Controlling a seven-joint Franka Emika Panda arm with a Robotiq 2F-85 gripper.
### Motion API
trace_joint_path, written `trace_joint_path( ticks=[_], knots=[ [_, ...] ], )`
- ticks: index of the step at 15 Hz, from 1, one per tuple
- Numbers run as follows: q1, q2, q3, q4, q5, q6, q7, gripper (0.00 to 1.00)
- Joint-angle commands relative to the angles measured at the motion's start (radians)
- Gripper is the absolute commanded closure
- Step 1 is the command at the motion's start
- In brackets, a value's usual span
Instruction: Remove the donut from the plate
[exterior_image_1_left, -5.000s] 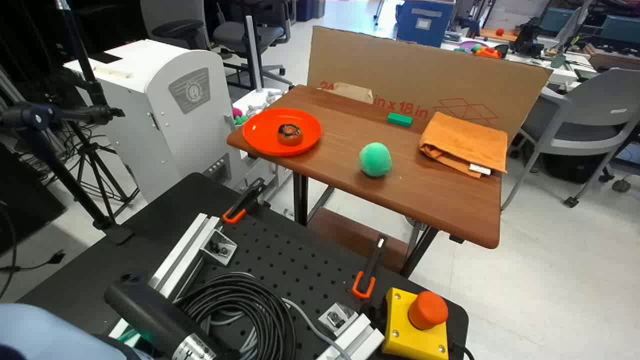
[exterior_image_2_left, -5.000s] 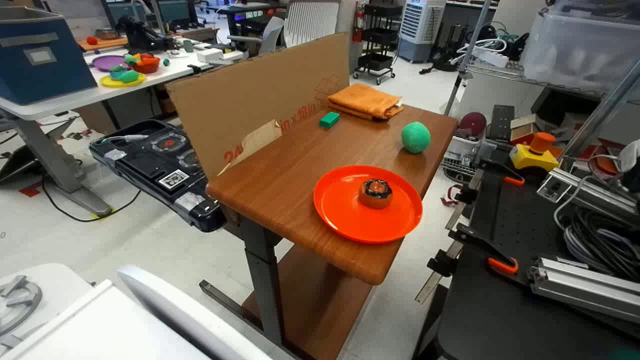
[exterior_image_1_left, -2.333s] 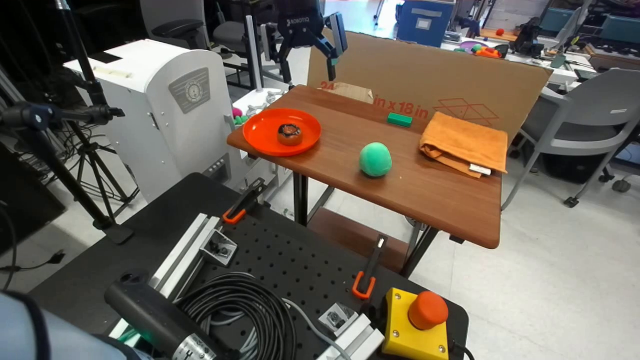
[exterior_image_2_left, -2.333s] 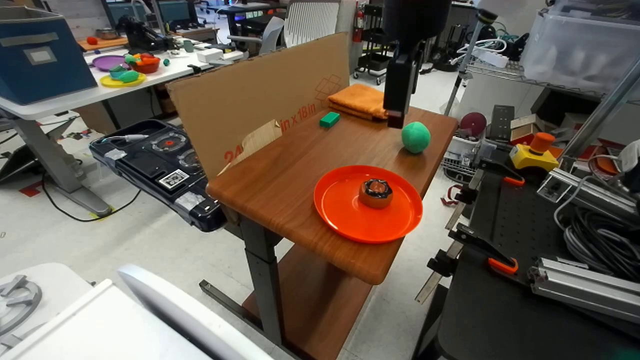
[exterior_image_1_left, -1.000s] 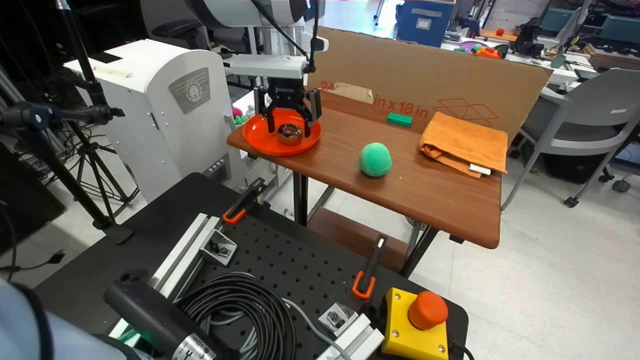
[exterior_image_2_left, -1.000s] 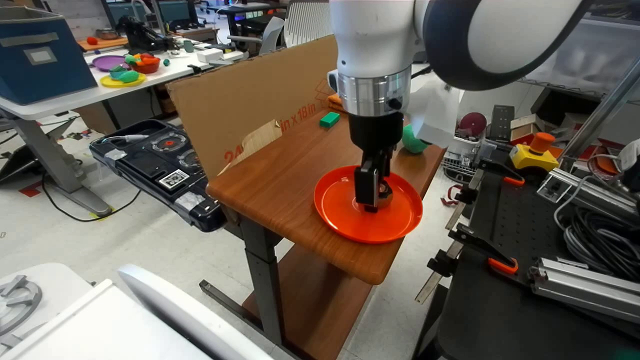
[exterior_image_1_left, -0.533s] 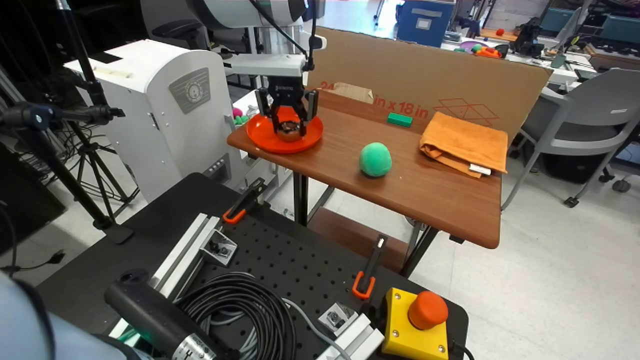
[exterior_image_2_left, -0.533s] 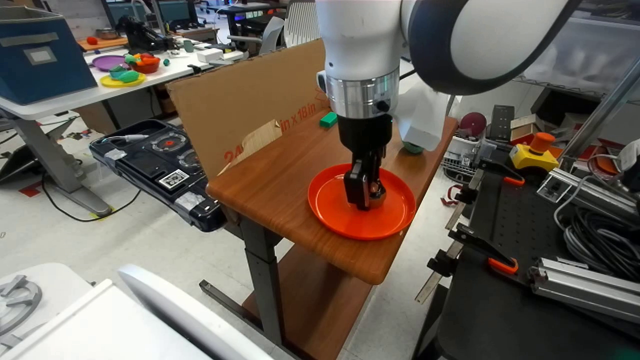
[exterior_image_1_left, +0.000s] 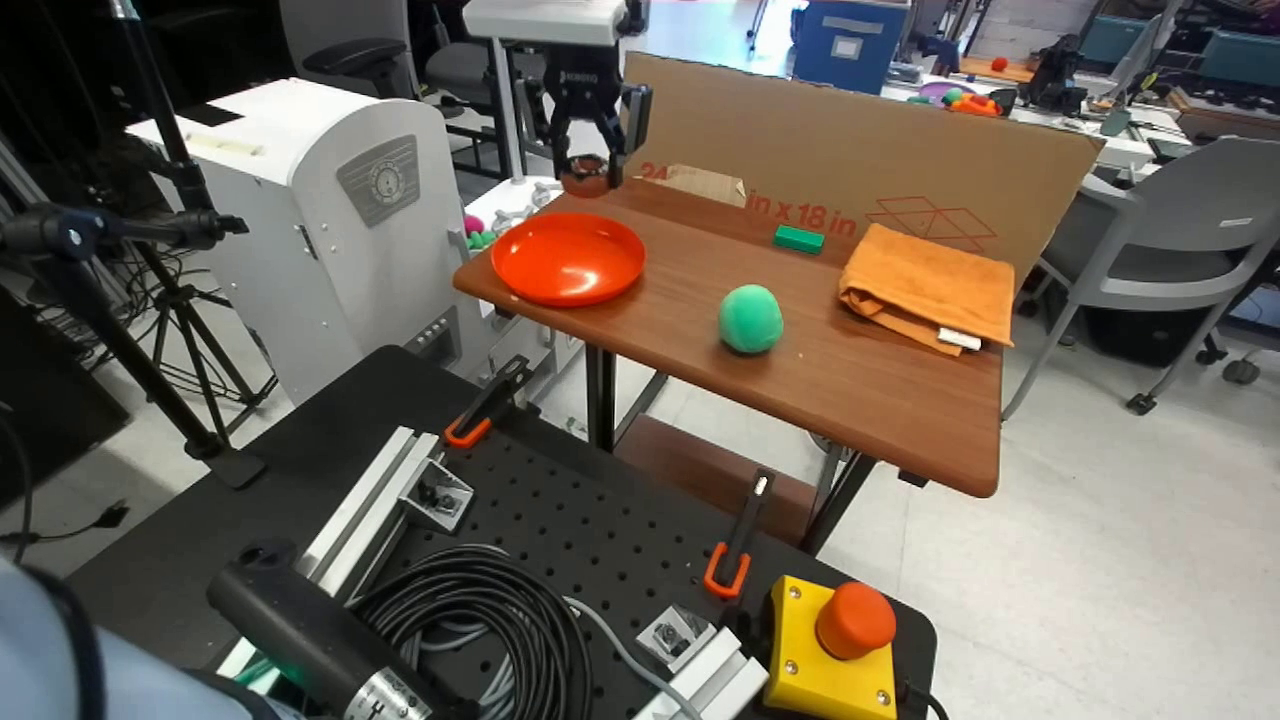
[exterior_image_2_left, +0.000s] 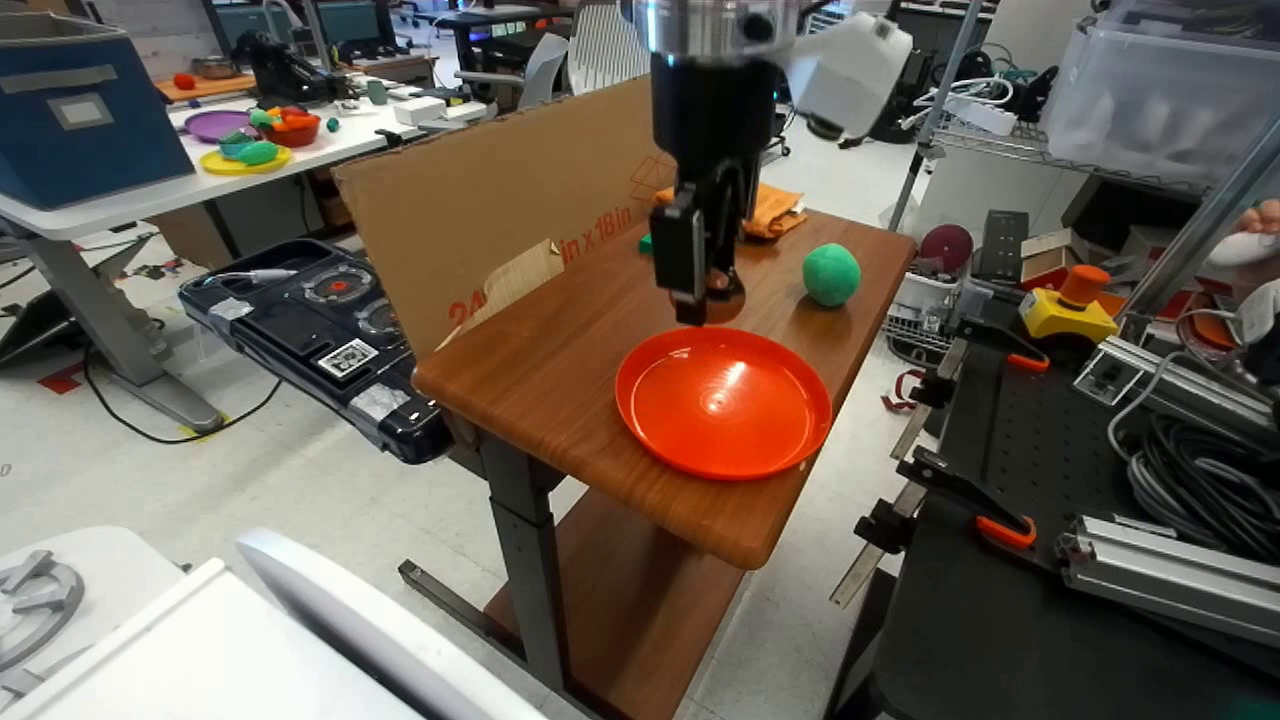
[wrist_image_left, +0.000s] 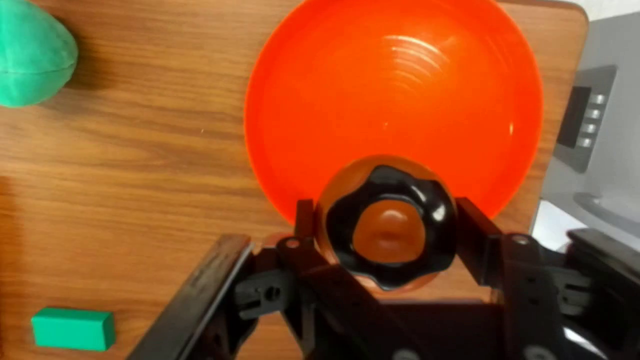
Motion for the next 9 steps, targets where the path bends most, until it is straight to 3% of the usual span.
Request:
trace_joint_path(
  ticks=[1, 9],
  knots=[
    [-0.047, 0.057, -0.022, 0.175, 0.042, -0.103, -0.021, 0.58],
    [-0.084, 0.406, -0.116, 0.604, 0.02, -0.297, 0.042, 0.58]
  ],
)
